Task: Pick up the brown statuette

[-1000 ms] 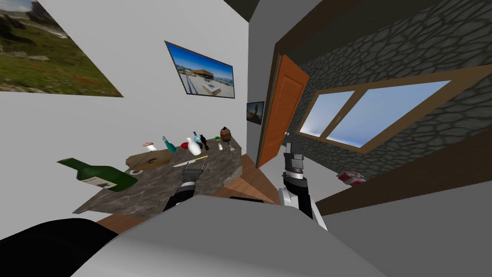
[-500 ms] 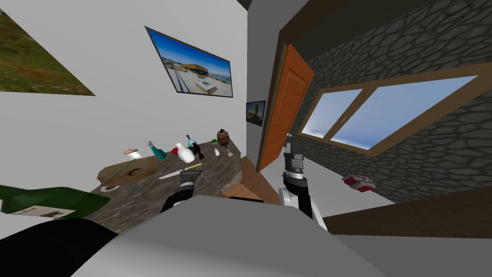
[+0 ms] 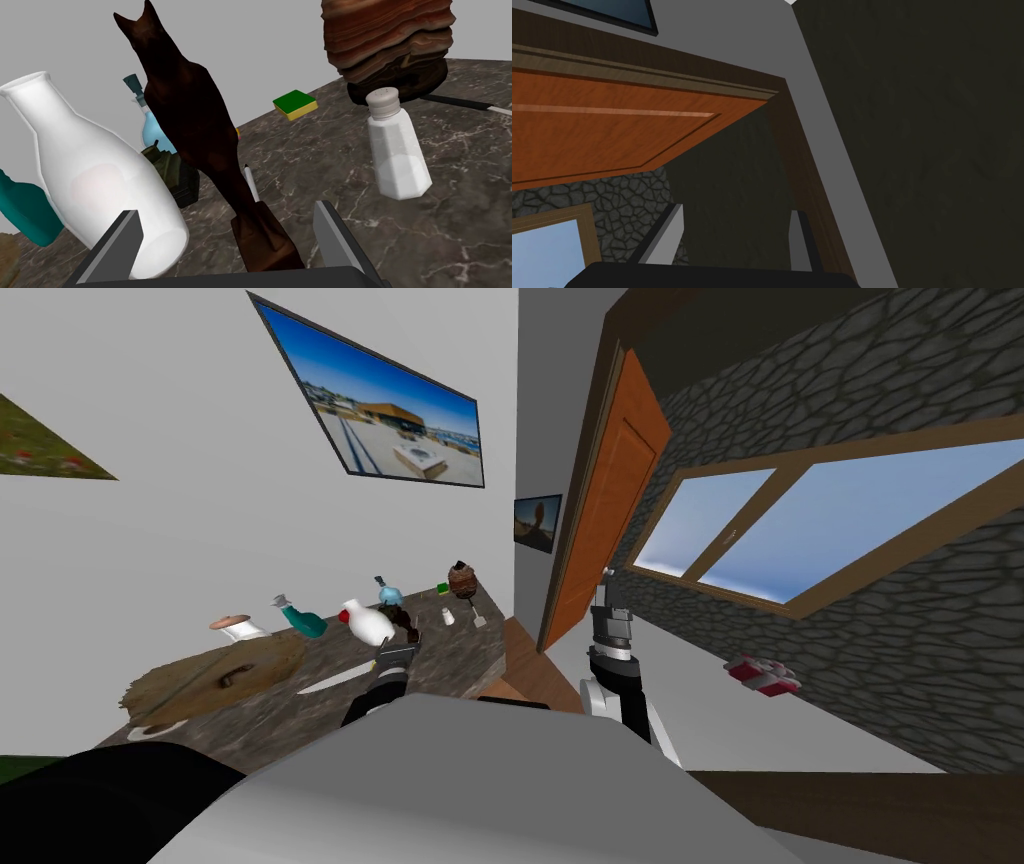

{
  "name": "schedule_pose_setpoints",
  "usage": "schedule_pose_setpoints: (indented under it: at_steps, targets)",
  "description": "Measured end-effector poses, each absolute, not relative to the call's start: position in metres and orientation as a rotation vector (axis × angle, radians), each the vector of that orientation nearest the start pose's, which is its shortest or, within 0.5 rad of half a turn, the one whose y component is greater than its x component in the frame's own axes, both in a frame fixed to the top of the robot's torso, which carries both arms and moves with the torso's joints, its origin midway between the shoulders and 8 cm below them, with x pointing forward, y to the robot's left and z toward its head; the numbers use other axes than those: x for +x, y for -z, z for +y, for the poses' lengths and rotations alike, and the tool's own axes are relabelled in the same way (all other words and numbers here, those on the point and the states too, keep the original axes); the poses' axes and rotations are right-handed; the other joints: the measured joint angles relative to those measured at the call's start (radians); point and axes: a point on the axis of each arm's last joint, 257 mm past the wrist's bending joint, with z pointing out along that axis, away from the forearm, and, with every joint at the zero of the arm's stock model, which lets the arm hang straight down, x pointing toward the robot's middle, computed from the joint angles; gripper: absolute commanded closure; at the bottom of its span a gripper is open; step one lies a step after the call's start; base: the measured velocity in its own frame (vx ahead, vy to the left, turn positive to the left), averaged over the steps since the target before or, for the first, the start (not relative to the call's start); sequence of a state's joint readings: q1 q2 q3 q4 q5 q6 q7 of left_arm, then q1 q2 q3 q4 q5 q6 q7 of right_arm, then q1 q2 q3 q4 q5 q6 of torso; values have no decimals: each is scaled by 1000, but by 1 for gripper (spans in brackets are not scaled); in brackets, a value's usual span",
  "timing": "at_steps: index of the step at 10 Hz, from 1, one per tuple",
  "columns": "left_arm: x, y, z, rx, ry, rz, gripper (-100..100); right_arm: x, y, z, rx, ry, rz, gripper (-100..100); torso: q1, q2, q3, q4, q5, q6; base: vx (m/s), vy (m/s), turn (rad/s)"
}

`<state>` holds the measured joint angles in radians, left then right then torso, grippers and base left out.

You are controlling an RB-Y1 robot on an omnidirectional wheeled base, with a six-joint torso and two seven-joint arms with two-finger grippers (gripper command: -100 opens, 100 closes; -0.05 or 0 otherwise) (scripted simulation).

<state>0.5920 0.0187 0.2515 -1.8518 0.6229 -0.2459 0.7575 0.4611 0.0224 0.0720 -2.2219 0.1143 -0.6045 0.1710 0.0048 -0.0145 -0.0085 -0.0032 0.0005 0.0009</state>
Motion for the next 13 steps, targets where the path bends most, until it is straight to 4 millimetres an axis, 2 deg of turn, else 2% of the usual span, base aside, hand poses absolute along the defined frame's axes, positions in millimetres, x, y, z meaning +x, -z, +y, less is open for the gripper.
schedule_pose_setpoints:
  at_steps: [2, 3, 4, 9, 10, 13]
  targets:
    - [309, 269, 467, -1879, 1626, -188, -100, 344, -30, -236, 477, -1179, 640, 0, 0, 5, 3, 1, 0, 0, 50, 59, 3]
    - [309, 270, 467, -1880, 1625, -189, 0, 344, -30, -236, 477, -1179, 640, 0, -3, 8, 4, 2, 0, 0, 7, 7, -2]
    - [309, 270, 467, -1880, 1625, -189, -100, 344, -30, -236, 477, -1179, 640, 0, -5, 10, 6, 2, -1, 0, -21, -59, -70]
    - [322, 282, 501, -1892, 1629, -191, -100, 344, -30, -236, 477, -1180, 640, 0, -12, 15, 8, 3, -3, 0, -46, -85, -59]
    - [321, 289, 511, -1901, 1618, -186, -100, 344, -30, -236, 477, -1180, 640, 0, -11, 14, 8, 3, -2, 0, -30, -72, -72]
    - [326, 289, 545, -1898, 1610, -198, -100, 344, -30, -236, 477, -1180, 640, 0, -10, 14, 8, 3, -2, 0, -36, -67, -56]
